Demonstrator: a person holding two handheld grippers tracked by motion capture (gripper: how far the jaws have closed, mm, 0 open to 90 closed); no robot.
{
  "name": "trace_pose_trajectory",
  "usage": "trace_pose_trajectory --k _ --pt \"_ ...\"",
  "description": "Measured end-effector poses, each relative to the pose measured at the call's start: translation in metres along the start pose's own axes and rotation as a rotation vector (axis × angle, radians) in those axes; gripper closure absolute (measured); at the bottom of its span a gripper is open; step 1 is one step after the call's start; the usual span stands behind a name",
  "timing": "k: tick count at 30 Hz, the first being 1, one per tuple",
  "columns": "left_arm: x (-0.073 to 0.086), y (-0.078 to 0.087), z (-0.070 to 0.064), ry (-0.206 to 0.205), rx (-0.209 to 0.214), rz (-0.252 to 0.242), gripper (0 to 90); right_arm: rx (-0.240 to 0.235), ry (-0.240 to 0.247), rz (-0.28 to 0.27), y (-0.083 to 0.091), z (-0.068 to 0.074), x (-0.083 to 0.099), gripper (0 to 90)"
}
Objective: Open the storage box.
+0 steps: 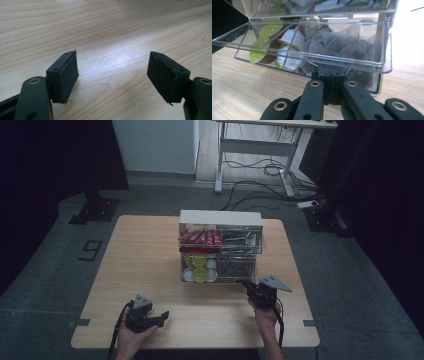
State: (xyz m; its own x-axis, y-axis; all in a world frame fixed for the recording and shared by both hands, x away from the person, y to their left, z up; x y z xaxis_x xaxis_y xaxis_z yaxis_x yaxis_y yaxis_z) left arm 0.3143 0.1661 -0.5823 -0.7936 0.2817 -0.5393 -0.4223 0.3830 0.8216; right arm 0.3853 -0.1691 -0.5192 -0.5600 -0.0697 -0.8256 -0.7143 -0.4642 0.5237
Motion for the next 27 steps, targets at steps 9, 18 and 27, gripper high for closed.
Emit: trace_pose_trajectory --k 9,18,27 --pt "0.000 0.000 -0.001 0.004 0.007 0.000 25.2 0.003 -0.006 -0.022 0.004 -0.004 -0.008 89.3" --pt "0.000 0.000 0.001 0.005 0.002 0.002 25.2 0.008 0.002 -0.050 0.006 -0.004 -0.018 89.3" --pt "0.000 0.001 0.003 0.015 -0.003 -0.002 25.3 -0.004 -0.002 -0.077 0.009 -0.004 -0.031 89.3"
Point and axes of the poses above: each handheld gripper's, and its own axes: y roughly backward along the jaws, x roughly out of its underside, z roughly to its left, the point moved 7 cm from there along -y, roughly forward along the jaws, and after that the axes turned 11 degrees about z, right-handed, at the moved point
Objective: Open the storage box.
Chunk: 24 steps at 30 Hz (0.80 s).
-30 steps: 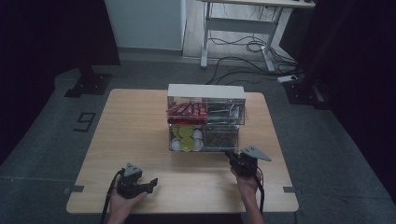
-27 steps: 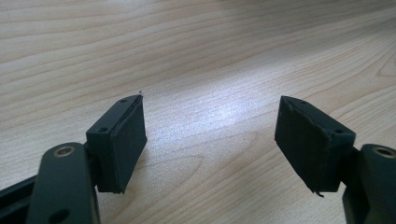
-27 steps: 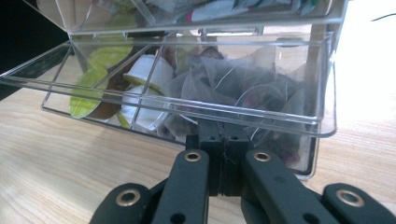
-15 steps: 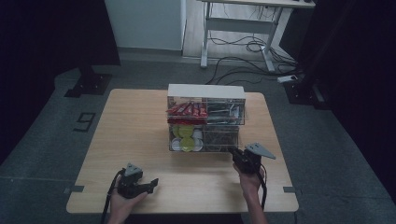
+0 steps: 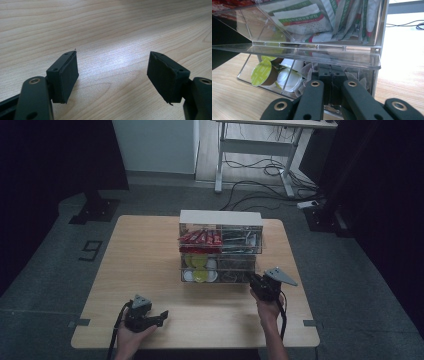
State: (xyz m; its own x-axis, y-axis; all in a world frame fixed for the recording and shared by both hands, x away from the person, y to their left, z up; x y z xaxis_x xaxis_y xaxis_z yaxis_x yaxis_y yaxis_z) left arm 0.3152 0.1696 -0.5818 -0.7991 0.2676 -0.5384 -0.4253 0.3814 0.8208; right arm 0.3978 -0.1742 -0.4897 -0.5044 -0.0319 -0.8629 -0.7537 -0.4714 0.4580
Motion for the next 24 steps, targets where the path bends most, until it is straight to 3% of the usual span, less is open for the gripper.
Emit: trace_pose_trajectory --k 6,16,24 --pt "0.000 -0.001 -0.001 -0.001 0.001 0.001 25.3 -0.003 -0.009 -0.007 0.000 0.001 -0.004 89.3" --pt "0.000 0.001 0.001 -0.002 -0.011 -0.005 25.3 -0.021 -0.031 -0.075 -0.005 0.000 -0.024 89.3" --pt "-0.001 0.002 -0.001 -0.005 -0.012 -0.006 25.3 -0.014 -0.041 -0.077 -0.009 -0.003 -0.020 89.3"
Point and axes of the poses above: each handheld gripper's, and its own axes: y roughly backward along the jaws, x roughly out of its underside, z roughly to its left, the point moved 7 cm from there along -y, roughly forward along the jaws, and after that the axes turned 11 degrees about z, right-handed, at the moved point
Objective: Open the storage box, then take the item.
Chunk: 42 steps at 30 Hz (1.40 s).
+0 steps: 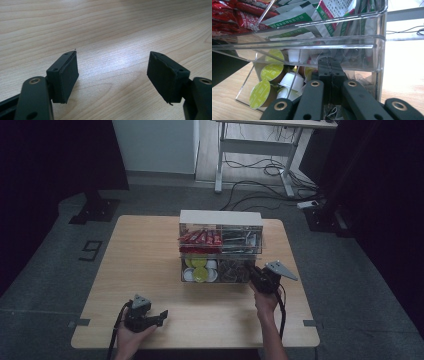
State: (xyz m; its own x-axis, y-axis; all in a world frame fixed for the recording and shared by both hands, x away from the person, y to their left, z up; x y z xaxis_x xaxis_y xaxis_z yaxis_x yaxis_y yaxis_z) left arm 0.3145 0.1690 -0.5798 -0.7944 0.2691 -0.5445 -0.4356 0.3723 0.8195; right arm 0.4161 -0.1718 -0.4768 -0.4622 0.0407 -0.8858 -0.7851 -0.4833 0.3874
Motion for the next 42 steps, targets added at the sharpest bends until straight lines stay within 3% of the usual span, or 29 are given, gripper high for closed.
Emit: trace_pose_trajectory --k 8,21,34,42 --pt "0.000 0.000 -0.003 -0.010 0.000 -0.001 25.3 -0.002 0.001 -0.012 0.003 -0.001 0.000 89.3" --pt "-0.010 0.008 -0.014 -0.035 -0.040 -0.047 25.4 -0.018 -0.004 -0.009 0.003 -0.003 0.001 89.3" --pt "-0.040 0.010 -0.047 -0.069 -0.012 -0.091 25.2 -0.007 0.006 -0.011 0.007 -0.007 0.002 89.3" --pt "-0.046 0.009 -0.052 -0.081 -0.022 -0.092 25.3 0.000 0.010 -0.013 0.008 -0.008 0.002 89.3"
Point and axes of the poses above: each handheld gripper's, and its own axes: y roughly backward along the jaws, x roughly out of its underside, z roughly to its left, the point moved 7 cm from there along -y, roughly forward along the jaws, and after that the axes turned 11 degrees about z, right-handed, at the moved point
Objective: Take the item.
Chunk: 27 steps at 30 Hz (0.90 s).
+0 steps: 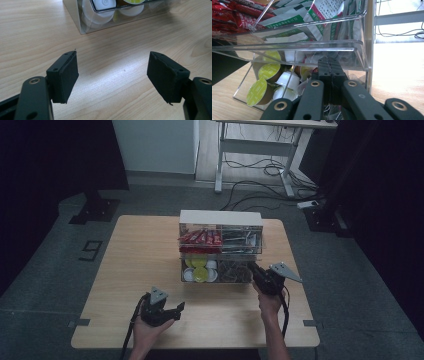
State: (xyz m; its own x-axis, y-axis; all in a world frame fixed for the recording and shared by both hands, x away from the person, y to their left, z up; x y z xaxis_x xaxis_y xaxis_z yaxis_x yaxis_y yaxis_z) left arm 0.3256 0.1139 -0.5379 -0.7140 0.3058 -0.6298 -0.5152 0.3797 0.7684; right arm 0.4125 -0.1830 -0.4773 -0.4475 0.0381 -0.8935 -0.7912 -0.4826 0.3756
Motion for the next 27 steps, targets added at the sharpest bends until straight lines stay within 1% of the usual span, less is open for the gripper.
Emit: trace_pose_trajectory --k 5,6,13,17,19,21,27 --pt "-0.005 -0.002 -0.002 -0.004 -0.004 -0.001 25.4 0.003 0.000 -0.003 0.000 -0.001 0.000 89.3" --pt "-0.009 -0.003 -0.004 -0.005 -0.010 -0.010 25.4 0.004 -0.003 -0.004 0.001 -0.001 0.000 89.3" --pt "-0.021 -0.004 -0.010 -0.014 -0.025 -0.024 25.5 0.002 -0.003 -0.006 0.001 -0.002 0.000 89.3" --pt "-0.026 -0.006 -0.013 -0.019 -0.027 -0.023 25.5 -0.001 -0.005 -0.005 0.001 -0.002 0.000 89.3" --pt "-0.032 -0.008 -0.016 -0.030 -0.028 -0.022 25.6 -0.003 -0.008 -0.005 0.001 -0.002 0.000 89.3" --pt "-0.034 -0.009 -0.018 -0.030 -0.027 -0.021 25.6 -0.004 -0.010 -0.005 0.001 -0.002 0.000 89.3" --pt "-0.044 -0.016 -0.020 -0.035 -0.040 -0.020 25.7 -0.008 -0.014 -0.008 0.001 -0.002 0.000 89.3"
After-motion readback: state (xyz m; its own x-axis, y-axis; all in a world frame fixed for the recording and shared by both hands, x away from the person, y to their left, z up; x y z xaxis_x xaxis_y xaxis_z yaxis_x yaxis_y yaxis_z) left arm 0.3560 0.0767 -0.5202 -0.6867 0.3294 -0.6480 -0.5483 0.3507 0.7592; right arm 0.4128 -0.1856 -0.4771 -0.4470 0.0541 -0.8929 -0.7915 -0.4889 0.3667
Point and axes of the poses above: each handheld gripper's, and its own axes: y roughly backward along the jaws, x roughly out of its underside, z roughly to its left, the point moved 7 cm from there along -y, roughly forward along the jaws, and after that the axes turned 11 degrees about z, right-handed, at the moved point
